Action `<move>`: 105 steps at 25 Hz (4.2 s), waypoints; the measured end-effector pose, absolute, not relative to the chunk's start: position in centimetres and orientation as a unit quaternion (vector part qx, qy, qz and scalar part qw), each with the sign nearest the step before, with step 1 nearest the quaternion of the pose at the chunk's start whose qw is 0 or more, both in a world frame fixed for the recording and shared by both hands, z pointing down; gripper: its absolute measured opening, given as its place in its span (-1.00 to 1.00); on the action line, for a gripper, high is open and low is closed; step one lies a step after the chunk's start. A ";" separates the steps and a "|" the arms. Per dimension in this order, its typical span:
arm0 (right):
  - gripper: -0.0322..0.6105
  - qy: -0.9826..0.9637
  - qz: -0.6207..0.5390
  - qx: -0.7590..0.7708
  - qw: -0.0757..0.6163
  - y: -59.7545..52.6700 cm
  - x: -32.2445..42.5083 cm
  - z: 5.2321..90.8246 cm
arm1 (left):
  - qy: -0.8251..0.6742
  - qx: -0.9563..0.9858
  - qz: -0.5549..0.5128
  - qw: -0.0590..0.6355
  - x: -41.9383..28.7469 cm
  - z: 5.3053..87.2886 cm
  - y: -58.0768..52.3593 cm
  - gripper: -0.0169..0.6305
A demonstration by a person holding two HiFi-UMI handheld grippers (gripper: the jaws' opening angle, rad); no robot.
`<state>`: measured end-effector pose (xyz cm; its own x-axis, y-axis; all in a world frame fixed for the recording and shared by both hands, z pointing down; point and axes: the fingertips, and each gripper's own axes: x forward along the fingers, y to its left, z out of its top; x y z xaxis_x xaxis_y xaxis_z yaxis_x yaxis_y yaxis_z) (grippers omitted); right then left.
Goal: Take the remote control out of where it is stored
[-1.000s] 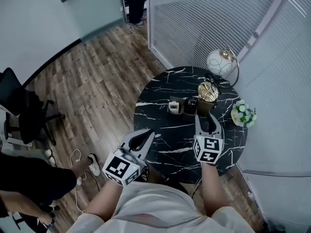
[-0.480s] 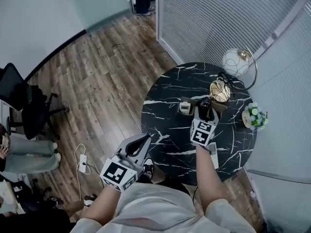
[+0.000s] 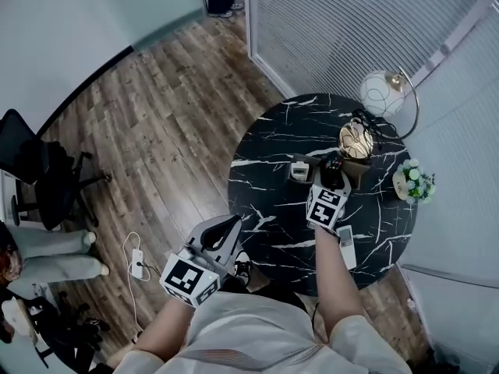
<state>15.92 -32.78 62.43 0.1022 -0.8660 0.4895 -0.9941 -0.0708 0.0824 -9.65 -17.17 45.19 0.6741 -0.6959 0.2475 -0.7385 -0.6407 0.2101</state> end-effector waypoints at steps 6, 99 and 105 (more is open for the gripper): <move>-0.17 -0.665 0.142 0.716 0.161 -31.6 16.0 59.4 | -0.388 0.908 0.069 0.144 -8.9 45.0 -17.2 -0.92; -0.82 -0.795 0.059 0.603 0.012 -11.0 18.7 37.6 | -0.340 0.936 -0.007 0.092 0.4 36.6 -12.9 -0.92; -0.82 -0.795 0.062 0.604 0.020 -11.3 18.5 37.7 | -0.340 0.937 -0.013 0.084 0.4 36.2 -12.7 -0.92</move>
